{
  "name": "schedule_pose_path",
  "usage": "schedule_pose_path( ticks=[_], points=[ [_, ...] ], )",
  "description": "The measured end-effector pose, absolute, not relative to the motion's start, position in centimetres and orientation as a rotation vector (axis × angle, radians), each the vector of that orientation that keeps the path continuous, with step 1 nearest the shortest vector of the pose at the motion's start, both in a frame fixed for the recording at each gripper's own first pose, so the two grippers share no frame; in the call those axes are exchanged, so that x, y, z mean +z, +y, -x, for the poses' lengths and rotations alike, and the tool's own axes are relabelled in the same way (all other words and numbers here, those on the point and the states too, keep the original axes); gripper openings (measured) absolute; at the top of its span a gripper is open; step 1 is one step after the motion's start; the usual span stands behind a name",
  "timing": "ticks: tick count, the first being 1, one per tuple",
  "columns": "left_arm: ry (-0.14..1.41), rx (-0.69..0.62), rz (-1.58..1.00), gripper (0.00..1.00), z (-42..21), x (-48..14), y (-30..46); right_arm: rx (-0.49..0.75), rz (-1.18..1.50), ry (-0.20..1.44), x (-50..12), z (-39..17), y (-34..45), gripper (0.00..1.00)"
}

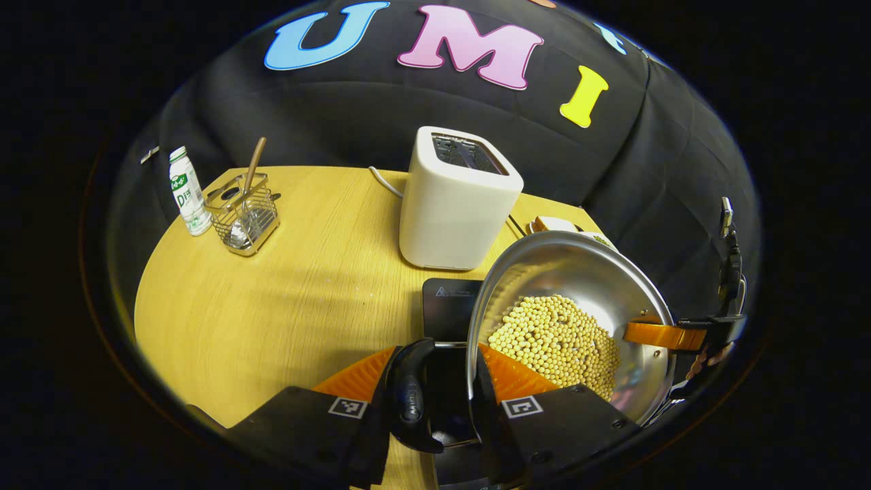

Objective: First push the handle of the pot to place it horizontally, then grasp the pot with both hands and set it on the induction cooktop.

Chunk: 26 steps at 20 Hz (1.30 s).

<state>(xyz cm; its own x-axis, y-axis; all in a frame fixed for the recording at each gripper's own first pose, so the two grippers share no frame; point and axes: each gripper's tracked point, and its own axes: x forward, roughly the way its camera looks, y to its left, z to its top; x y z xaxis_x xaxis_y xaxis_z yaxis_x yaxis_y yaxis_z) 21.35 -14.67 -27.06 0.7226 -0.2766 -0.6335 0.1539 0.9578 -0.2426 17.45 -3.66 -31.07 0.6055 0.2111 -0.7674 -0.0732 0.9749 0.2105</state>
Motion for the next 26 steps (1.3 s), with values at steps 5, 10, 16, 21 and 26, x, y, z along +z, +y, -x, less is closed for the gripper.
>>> schedule_pose_path(
  ticks=[5, 10, 16, 21, 26],
  points=[
    [0.722, -0.227, 0.171, 0.59, -21.4, -27.5, -14.7, 0.173, -0.178, 0.921, -31.8, -17.8, -3.8, 0.59],
    [0.731, -0.216, 0.171, 0.61, -21.3, -27.6, -14.7, 0.186, -0.185, 0.904, -31.5, -18.0, -3.7, 0.61],
    [0.759, -0.205, 0.171, 0.62, -20.9, -27.6, -14.7, 0.213, -0.196, 0.888, -31.4, -18.2, -3.6, 0.62],
    [0.774, -0.18, 0.16, 0.66, -21.0, -27.7, -14.6, 0.228, -0.185, 0.895, -31.4, -17.8, -3.4, 0.68],
    [0.745, -0.151, 0.103, 0.88, -20.6, -26.6, -14.1, 0.221, -0.197, 0.87, -30.2, -17.4, -3.7, 1.0]
  ],
)
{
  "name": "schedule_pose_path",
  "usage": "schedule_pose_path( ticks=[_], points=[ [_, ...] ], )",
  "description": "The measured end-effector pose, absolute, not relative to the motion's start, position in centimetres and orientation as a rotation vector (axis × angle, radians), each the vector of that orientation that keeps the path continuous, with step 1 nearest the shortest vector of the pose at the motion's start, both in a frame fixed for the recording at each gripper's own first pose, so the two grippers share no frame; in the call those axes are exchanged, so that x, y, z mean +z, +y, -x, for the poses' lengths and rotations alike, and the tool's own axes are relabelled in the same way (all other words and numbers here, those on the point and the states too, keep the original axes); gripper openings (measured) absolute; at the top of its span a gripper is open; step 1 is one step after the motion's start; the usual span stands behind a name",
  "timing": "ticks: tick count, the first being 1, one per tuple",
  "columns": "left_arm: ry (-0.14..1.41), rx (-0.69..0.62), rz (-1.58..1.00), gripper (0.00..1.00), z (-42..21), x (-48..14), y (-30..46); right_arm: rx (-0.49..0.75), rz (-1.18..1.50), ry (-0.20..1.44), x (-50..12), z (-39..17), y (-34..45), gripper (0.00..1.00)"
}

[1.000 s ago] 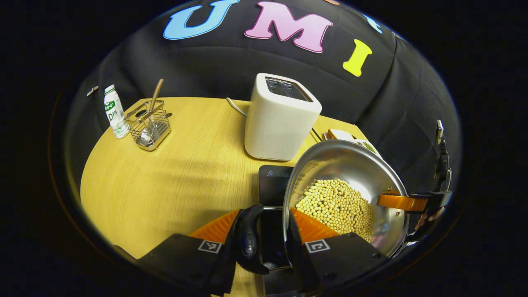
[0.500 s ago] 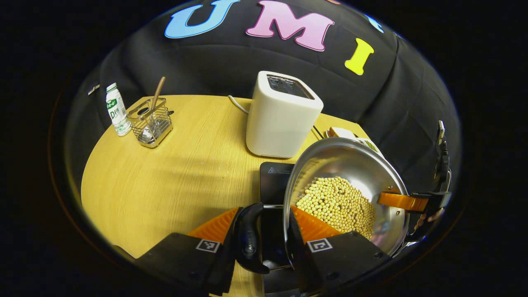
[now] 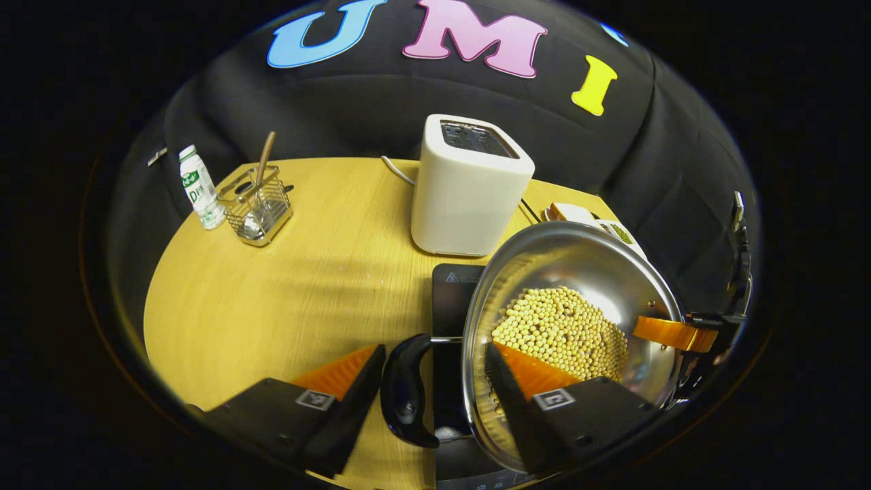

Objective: First push the handle of the pot to place it horizontally, then grasp the pot with both hands and set it on the induction cooktop.

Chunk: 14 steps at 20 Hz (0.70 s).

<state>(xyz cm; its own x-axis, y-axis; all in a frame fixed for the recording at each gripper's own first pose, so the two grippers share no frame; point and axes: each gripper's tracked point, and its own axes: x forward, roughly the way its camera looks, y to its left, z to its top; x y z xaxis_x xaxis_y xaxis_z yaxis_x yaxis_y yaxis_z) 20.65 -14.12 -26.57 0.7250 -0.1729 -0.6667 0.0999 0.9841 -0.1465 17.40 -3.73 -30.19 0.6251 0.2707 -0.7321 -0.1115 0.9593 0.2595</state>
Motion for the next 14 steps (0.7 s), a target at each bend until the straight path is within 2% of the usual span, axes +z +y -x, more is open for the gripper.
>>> schedule_pose_path(
  ticks=[1, 7, 14],
  points=[
    [0.74, -0.153, 0.099, 0.98, -20.6, -26.3, -14.2, 0.215, -0.208, 0.859, -29.6, -17.3, -3.9, 0.99],
    [0.643, -0.141, 0.035, 0.96, -18.8, -21.9, -14.0, 0.179, -0.203, 0.749, -25.8, -16.4, -4.9, 0.99],
    [0.414, -0.091, 0.026, 0.95, -13.8, -12.8, -12.2, 0.134, -0.128, 0.494, -16.2, -13.0, -5.9, 0.99]
  ],
)
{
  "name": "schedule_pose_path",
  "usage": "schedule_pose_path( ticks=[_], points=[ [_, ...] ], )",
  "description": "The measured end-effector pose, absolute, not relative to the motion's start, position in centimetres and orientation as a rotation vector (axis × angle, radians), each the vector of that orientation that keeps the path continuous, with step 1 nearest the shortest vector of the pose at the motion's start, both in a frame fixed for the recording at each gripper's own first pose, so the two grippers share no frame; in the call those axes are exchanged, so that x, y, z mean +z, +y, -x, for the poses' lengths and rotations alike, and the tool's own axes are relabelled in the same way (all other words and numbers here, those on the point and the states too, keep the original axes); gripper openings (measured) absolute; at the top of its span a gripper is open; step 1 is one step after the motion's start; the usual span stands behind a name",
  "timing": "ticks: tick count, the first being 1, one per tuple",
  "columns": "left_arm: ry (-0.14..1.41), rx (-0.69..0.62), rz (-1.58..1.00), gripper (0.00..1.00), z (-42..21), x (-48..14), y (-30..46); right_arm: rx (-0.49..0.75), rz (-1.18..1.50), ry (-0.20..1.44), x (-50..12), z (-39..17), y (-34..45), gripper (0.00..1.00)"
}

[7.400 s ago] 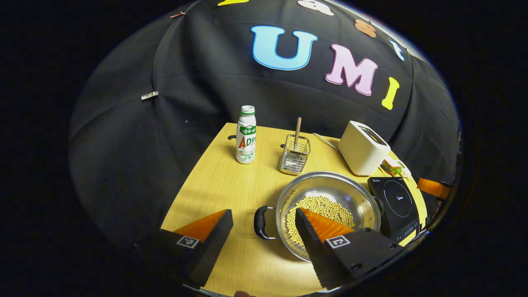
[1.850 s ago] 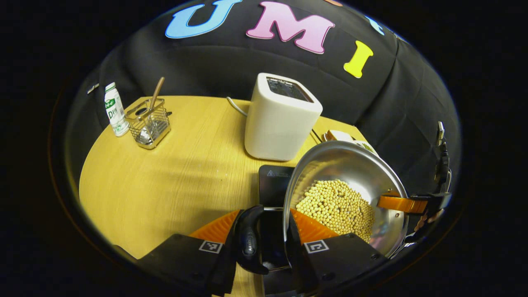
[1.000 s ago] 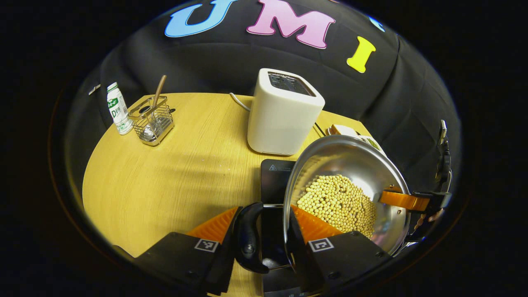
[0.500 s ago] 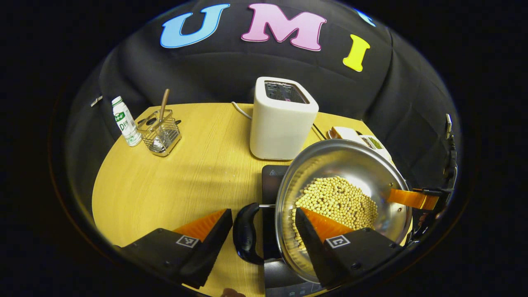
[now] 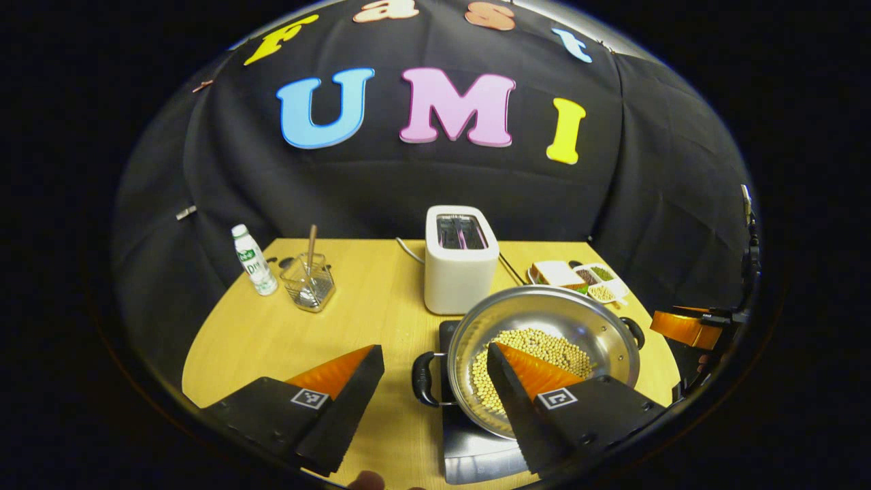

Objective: First push the handle of the pot to place it horizontally, then grasp the pot with both hands and set it on the induction cooktop.

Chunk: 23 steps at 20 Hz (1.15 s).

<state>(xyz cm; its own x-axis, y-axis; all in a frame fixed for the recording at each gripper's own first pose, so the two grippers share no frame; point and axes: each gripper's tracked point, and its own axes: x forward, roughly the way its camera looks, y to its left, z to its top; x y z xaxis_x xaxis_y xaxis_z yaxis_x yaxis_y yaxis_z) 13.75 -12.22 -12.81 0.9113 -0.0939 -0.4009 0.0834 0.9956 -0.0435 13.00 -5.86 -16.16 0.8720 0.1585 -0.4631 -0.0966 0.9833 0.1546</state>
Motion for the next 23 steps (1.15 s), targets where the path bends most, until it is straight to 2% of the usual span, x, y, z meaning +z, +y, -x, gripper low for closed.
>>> schedule_pose_path(
  ticks=[5, 8, 16, 20, 22, 23],
  points=[
    [0.242, -0.033, 0.072, 0.95, -7.2, -6.6, -8.6, 0.116, -0.128, 0.31, -8.4, -8.5, -6.0, 0.98],
    [0.179, 0.012, 0.07, 0.95, -2.8, -4.6, -6.3, 0.098, -0.117, 0.198, -5.9, -5.1, -6.2, 0.98],
    [0.027, -0.047, 0.054, 0.95, 6.3, -4.5, -7.3, -0.004, -0.066, 0.052, -4.5, 4.0, -7.1, 0.98],
    [0.006, -0.062, 0.092, 0.95, 9.2, -5.3, -8.6, -0.013, -0.081, 0.128, -6.0, 7.2, -5.7, 0.98],
    [0.015, -0.097, 0.091, 0.98, 10.0, -5.9, -9.5, -0.02, -0.078, 0.1, -5.2, 7.3, -5.4, 0.98],
    [0.021, -0.122, 0.089, 0.95, 10.3, -6.2, -10.1, -0.025, -0.07, 0.076, -4.7, 7.4, -5.3, 0.98]
  ],
)
